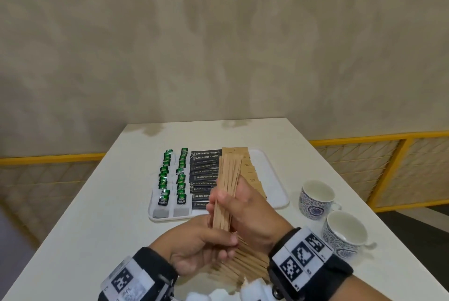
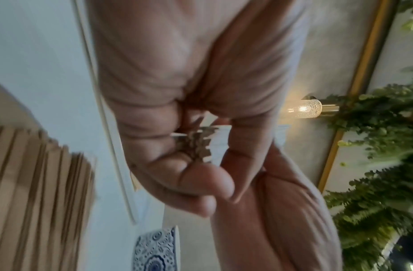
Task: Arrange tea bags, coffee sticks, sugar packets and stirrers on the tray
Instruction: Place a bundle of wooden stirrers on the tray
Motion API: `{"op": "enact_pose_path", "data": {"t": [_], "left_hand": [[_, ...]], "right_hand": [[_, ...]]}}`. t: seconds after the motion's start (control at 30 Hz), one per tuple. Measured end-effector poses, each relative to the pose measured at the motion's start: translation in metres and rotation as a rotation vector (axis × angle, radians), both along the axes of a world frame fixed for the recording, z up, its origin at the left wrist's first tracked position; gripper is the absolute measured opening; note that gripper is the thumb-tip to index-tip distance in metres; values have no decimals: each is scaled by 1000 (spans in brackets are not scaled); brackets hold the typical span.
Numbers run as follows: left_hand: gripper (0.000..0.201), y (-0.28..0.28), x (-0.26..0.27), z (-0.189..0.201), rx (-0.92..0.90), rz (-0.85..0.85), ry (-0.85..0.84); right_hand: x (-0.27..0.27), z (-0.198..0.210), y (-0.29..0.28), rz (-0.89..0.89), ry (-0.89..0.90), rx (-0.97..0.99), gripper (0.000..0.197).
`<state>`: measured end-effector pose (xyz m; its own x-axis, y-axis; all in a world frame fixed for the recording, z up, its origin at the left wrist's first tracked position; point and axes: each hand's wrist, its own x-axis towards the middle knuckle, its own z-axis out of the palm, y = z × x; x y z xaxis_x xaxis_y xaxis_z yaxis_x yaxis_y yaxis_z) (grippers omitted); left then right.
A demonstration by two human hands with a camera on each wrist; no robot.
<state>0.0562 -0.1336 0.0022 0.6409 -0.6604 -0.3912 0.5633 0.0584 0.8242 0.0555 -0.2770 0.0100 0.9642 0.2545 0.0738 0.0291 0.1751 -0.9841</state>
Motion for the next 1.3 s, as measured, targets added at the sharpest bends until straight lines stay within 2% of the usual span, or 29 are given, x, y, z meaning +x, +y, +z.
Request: {"op": "enact_pose_path", "data": {"t": [0.1,0.23,0.37,0.47,0.53,0.6,0.63,0.7,0.77,0.83,0.9,0.93,1.0,1.1,1.13,1.2,1.23,1.27,1.3], "left_hand": [[25,6,-1,-3,60,91,-73],[35,7,-9,-2,153,57,-145],[32,8,-14,0,240,5,-182],[34,12,-14,3,253,-43,-174],[17,17,-15,7,286,-93,-205],[26,23,-15,7,369,-147,-275],[28,24,-15,8,388,-160,-303],[39,24,-16,10,419,-160,-355],[51,24,-20,9,469,-144,-449],[40,26,-21,5,518,-149,-541],[14,28,-22,3,528,-146,-525],[11,30,-22,3,535,-167,-528],[27,31,-20,1,523,-155,-562],[22,27,-21,9,514,-108,-646],[15,27,-21,11,533,-102,-651],[17,29,-23,13,460,-104,-628],[14,28,-24,15,380,-55,-580],[8,28,-24,16,284,42,-516],[12,30,-22,16,196,163,-444]], "right_hand": [[-10,1,4,61,-9,-12,30],[-20,5,11,86,-82,-77,40],[-22,8,18,26,-152,-111,39],[-23,12,19,-123,-263,-133,60],[-22,14,18,-238,-383,-151,68],[-22,15,15,-303,-512,-221,59],[-22,14,15,-314,-586,-318,52],[-25,14,16,-272,-731,-540,45],[-29,12,19,-197,-805,-641,42],[-31,10,21,-163,-870,-721,41],[-31,9,21,-192,-934,-864,38],[-30,10,20,-228,-965,-945,35],[-28,13,21,-296,-1041,-1070,31],[-29,14,28,-274,-1105,-1139,33],[-29,13,29,-254,-1102,-1116,33],[-30,11,29,-217,-1055,-976,25],[-32,13,28,-176,-994,-896,31],[-34,15,25,-142,-944,-846,51],[-35,16,20,-102,-907,-838,76]]}}
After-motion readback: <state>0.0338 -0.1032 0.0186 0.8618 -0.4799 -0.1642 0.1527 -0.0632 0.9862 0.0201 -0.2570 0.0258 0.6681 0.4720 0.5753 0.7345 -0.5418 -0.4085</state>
